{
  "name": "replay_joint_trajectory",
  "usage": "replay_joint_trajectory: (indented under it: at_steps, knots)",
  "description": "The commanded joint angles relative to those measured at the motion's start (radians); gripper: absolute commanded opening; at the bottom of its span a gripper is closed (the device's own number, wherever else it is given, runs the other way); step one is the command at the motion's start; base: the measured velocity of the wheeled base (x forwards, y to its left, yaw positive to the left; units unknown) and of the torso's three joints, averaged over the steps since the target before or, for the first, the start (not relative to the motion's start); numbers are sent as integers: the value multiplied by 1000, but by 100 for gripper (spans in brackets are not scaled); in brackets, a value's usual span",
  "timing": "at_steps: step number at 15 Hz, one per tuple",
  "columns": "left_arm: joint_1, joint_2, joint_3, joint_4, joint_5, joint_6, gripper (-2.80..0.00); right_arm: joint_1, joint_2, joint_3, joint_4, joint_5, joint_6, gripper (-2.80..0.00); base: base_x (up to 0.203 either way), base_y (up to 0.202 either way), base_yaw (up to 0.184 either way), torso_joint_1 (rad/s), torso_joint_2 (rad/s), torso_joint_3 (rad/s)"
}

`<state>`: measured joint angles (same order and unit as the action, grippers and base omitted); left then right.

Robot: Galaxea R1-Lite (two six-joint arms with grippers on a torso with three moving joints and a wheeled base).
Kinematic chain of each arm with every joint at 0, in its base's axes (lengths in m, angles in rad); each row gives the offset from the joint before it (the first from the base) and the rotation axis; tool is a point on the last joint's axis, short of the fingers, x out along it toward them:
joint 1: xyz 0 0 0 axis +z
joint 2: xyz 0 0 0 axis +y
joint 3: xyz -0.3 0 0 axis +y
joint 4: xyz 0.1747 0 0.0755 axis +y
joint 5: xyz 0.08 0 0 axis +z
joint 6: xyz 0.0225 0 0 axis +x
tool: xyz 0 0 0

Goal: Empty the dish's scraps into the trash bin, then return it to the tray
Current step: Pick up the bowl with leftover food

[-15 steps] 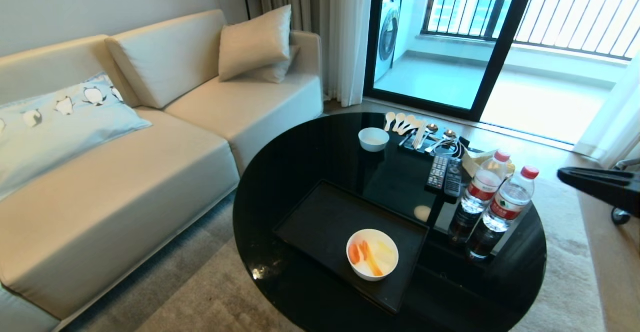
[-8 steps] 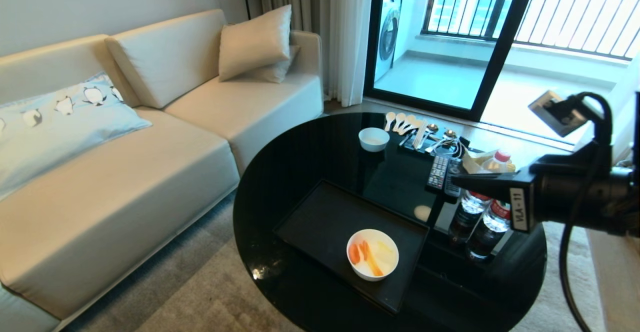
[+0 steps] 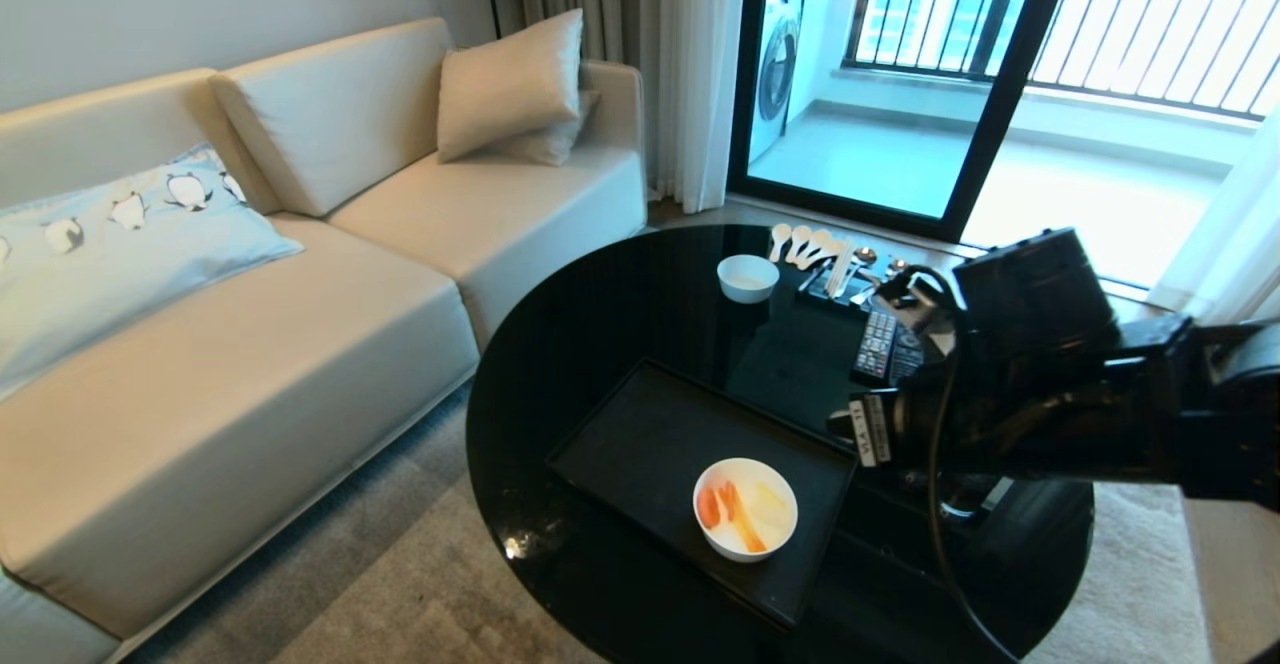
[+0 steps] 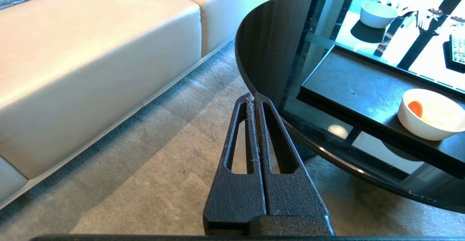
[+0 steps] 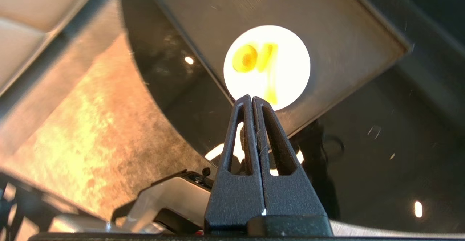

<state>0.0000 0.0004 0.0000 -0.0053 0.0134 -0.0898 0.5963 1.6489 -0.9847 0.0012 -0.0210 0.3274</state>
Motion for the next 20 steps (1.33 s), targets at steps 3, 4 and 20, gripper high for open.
replay_joint_trajectory:
  at_steps: [3, 4, 20]
  knots:
    - [0, 0, 0, -1, 0, -1, -280, 118, 237, -189, 148, -222, 167, -280, 0, 0, 0, 0, 0, 0]
    - [0, 0, 0, -1, 0, -1, -280, 129, 272, -213, 180, -277, 196, -280, 0, 0, 0, 0, 0, 0]
    - [0, 0, 0, -1, 0, -1, -280, 92, 483, -341, 253, -416, 243, 0, 0, 0, 0, 0, 0, 0]
